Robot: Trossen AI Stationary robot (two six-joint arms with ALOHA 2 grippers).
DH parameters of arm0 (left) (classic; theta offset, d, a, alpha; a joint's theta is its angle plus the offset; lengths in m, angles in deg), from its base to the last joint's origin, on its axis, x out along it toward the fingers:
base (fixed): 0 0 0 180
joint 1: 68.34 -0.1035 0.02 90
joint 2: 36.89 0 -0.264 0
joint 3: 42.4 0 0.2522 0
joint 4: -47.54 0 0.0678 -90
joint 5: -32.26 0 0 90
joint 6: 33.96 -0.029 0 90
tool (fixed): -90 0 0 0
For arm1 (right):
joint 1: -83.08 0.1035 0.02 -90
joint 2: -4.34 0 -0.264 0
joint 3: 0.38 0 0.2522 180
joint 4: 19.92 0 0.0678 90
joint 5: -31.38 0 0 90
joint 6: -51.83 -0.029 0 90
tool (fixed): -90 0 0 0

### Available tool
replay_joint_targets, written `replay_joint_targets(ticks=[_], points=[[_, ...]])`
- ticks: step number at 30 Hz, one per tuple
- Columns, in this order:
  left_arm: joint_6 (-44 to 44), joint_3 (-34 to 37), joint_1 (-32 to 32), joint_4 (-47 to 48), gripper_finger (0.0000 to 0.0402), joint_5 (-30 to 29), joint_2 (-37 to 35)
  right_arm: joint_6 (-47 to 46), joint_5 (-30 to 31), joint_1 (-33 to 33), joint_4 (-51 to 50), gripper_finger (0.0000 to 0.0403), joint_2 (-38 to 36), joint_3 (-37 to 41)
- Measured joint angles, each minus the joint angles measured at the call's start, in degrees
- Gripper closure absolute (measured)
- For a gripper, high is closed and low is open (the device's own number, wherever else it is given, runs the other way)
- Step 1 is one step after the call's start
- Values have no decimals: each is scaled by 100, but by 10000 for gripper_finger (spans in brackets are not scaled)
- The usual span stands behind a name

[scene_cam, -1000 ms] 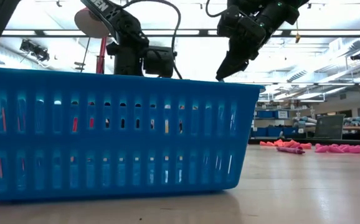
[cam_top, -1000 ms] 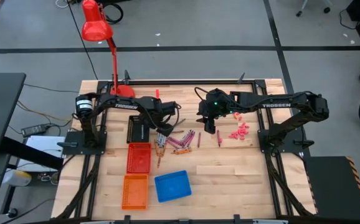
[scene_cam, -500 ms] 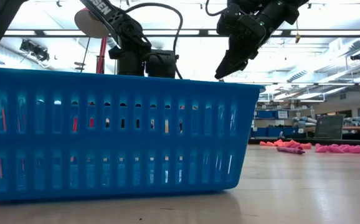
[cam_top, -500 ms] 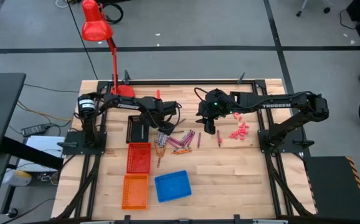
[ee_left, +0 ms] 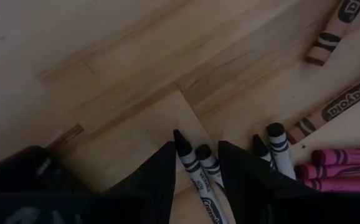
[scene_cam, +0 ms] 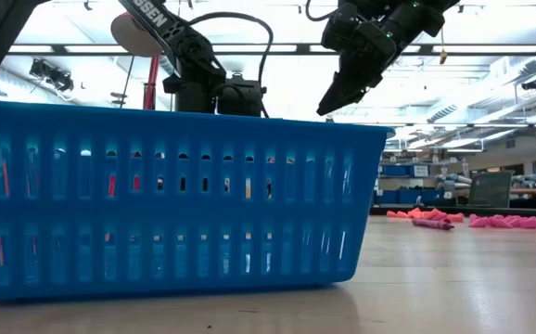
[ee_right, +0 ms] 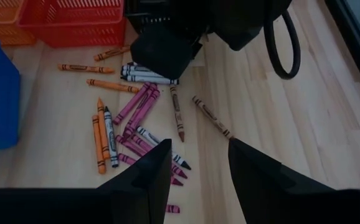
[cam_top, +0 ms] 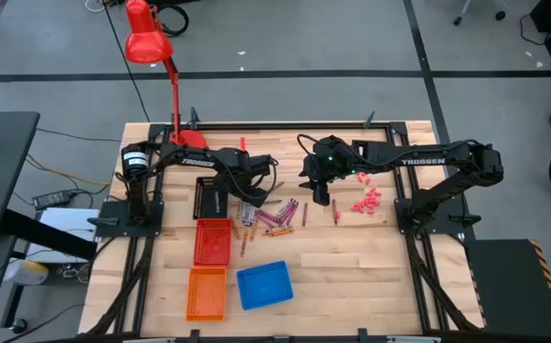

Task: Sort crayons
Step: Put the black crayon into the black bin

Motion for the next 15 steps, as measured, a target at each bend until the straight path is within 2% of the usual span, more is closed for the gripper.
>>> replay_joint_targets(ticks=[7,15], points=[[2,7,21,-155,272,111,0,4,0,0,3,241,0,0],[2,13,57,-739,272,178,-1,15,0,0,3,241,0,0]])
